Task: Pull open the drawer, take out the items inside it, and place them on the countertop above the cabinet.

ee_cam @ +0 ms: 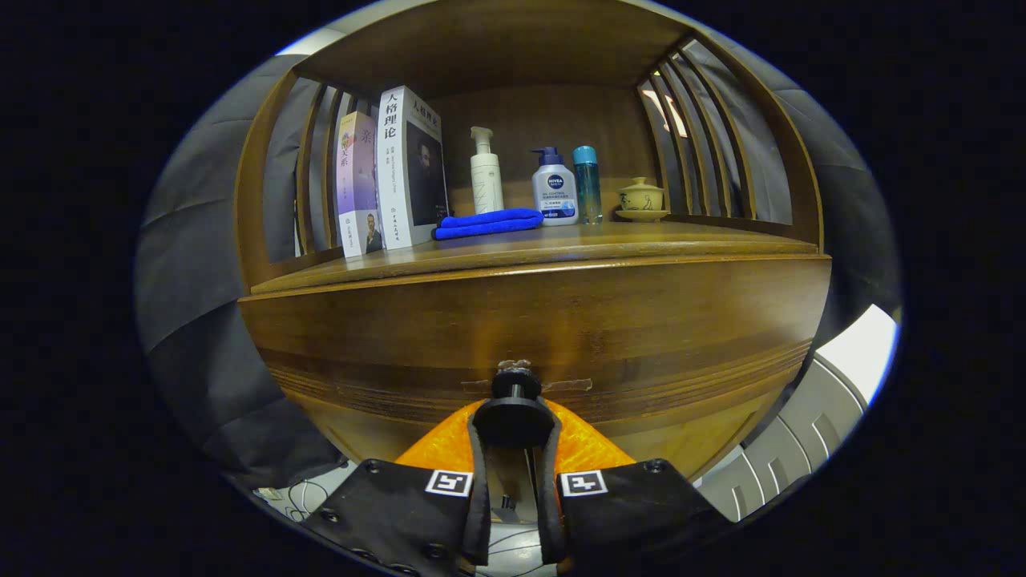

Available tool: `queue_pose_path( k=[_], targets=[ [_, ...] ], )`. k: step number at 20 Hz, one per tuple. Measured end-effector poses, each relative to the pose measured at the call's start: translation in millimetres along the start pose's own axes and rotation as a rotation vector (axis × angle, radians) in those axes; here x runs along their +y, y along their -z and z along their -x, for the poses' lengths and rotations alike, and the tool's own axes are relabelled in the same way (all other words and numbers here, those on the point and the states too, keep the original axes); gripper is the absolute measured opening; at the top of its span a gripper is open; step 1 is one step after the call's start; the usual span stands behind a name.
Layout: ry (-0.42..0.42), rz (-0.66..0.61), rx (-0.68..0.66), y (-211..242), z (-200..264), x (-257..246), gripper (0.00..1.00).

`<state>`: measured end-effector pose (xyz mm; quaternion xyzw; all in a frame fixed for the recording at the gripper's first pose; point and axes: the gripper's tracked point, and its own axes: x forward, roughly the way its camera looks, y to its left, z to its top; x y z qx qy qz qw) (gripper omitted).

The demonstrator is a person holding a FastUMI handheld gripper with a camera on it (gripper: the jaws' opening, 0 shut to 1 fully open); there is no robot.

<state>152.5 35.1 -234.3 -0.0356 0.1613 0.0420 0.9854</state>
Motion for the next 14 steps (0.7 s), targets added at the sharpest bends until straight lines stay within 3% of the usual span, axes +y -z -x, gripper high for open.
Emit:
queue_pose_path(
  k=[14],
  targets=[
    [0.011, 0.023, -0.019, 22, 60, -3, 0.26]
  ],
)
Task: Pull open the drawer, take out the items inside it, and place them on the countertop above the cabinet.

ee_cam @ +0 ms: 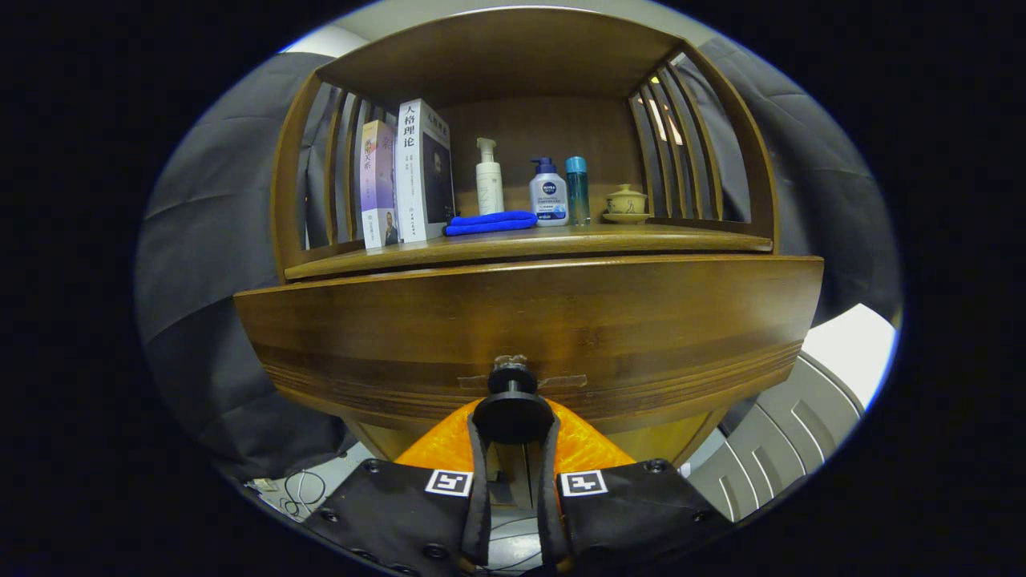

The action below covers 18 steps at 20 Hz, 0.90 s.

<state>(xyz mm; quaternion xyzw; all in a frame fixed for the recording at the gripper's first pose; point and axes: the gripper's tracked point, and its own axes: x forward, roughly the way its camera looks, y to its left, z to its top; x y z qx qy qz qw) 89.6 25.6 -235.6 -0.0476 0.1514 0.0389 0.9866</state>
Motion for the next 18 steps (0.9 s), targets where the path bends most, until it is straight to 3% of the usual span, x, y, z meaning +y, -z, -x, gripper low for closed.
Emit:
queue_pose_path(
  k=[5, 7, 10, 13, 18],
  targets=[
    [-0.041, 0.016, 0.079, 40, 28, 4, 0.25],
    [-0.014, 0.045, 0.051, 37, 31, -5, 0.06],
    [0.031, 0.058, -0.021, 14, 38, -18, 0.04],
    [0.02, 0.032, -0.012, 10, 39, -16, 0.27],
    [-0.02, 0.101, -0.029, -1, 32, -1, 0.65]
  ],
)
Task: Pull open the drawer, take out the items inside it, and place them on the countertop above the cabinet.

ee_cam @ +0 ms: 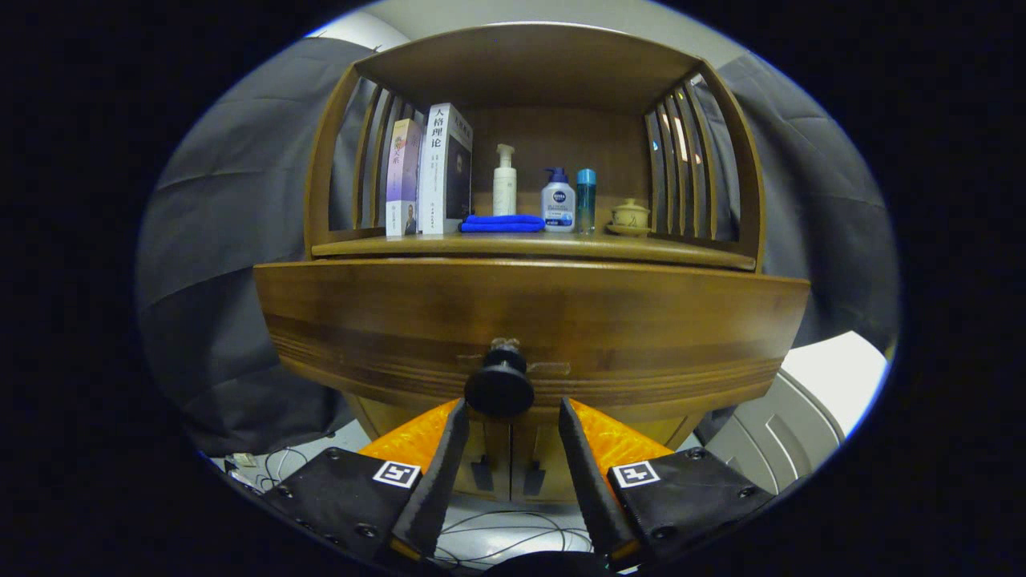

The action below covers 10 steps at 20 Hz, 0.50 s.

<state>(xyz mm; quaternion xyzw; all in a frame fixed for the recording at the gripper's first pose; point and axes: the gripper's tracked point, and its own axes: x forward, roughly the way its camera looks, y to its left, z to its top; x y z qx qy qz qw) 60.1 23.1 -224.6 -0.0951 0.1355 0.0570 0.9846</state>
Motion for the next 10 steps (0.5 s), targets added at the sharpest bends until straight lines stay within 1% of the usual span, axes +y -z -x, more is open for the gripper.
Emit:
queue_pose_path(
  k=[1, 2, 4, 5, 7, 9, 10],
  targets=[
    [-0.003, -0.002, -0.021, -8, -2, 5, 0.72],
    [0.003, -0.001, -0.033, -14, -7, 5, 0.72],
    [0.031, -0.007, -0.029, -15, -17, 3, 0.64],
    [0.019, -0.028, -0.023, -17, -14, 3, 0.61],
    [0.023, -0.065, -0.018, -17, -23, 3, 0.53],
    [0.025, -0.015, -0.021, -19, -19, 2, 0.45],
    [0.032, 0.015, -0.02, -17, -20, 2, 0.45]
  ],
)
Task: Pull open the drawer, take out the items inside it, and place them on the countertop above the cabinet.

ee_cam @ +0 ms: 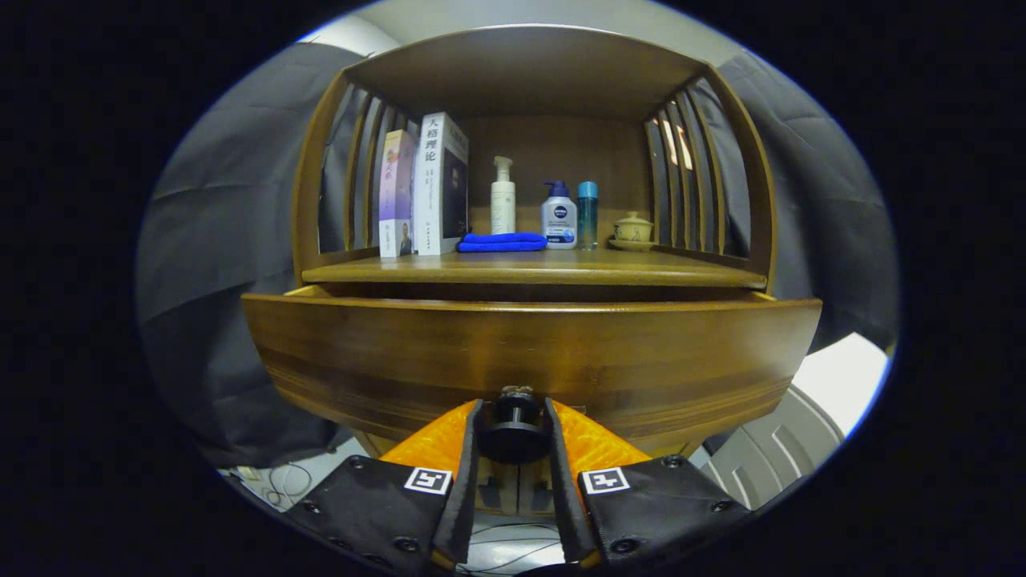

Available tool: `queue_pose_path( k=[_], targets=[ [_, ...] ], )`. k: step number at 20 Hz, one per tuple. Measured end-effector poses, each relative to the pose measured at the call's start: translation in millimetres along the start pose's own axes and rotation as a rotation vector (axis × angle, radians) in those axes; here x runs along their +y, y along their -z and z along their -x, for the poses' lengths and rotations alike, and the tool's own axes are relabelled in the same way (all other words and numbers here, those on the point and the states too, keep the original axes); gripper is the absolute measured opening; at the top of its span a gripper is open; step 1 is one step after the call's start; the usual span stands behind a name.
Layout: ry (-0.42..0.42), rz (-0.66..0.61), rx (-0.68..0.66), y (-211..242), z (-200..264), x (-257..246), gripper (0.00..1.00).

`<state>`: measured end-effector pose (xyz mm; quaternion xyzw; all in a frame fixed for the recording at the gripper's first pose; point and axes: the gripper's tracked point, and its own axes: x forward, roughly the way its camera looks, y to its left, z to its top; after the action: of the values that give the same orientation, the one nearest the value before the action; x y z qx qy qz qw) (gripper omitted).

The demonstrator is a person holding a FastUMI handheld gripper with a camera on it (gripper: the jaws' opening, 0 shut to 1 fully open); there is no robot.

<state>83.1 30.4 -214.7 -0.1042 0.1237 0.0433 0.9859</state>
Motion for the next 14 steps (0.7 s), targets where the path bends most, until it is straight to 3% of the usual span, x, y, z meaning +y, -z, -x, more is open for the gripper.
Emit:
queue_pose_path(
  k=[2, 6, 14],
  targets=[
    [0.012, 0.018, -0.007, -1, -1, 1, 0.33],
    [-0.036, -0.009, 0.018, 2, 0, 1, 0.24],
    [-0.054, 0.027, 0.007, 8, 31, 2, 0.24]
  ],
)
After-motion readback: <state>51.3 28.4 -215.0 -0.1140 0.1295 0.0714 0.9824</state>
